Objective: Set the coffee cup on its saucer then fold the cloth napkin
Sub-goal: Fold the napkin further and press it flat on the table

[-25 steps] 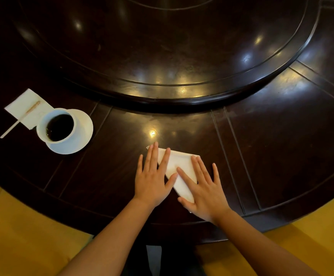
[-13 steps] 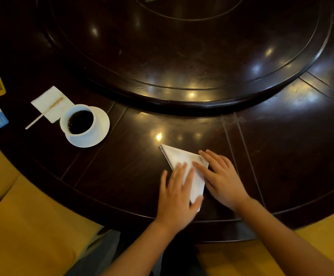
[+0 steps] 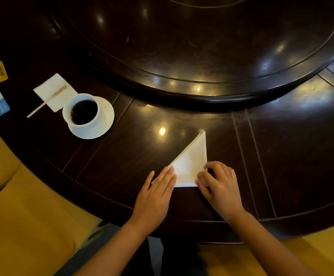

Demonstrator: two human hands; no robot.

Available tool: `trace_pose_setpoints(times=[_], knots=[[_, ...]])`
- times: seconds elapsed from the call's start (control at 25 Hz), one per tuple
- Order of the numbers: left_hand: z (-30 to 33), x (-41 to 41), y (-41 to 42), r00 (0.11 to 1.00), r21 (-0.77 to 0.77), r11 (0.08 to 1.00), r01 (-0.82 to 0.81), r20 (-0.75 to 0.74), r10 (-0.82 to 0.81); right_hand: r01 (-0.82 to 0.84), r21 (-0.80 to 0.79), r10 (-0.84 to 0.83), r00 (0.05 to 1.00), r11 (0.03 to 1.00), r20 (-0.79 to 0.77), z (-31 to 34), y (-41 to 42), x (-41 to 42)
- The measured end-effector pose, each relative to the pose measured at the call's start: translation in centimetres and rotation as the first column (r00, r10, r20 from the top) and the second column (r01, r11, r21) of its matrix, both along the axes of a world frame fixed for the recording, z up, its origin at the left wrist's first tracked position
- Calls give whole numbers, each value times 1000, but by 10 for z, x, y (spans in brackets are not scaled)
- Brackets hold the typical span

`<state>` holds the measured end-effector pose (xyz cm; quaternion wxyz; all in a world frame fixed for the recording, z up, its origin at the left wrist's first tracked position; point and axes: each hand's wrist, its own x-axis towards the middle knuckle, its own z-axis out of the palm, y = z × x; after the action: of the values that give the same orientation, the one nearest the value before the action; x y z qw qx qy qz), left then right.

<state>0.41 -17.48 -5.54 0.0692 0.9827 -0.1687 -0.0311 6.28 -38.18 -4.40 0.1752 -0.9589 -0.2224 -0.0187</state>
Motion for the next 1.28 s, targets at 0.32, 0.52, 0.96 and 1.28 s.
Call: trace_pose_setpoints(times=[0.32, 0.52, 0.96, 1.28], knots=[[-1, -14, -43, 971, -28, 984, -174, -174, 167, -343, -303, 290, 935, 889, -206, 2, -11, 32], [-2, -4, -32, 941, -17, 956, -293, -179, 286, -451, -313, 379, 887, 836, -265, 1, 16, 62], [-5, 31, 50, 872, 17, 878, -479, -109, 477, -606, -317, 570, 795, 729, -210, 0, 128, 130], [-8, 45, 80, 892, 29, 895, -445, -79, 446, -586, -325, 562, 809, 742, -174, 3, 155, 141]])
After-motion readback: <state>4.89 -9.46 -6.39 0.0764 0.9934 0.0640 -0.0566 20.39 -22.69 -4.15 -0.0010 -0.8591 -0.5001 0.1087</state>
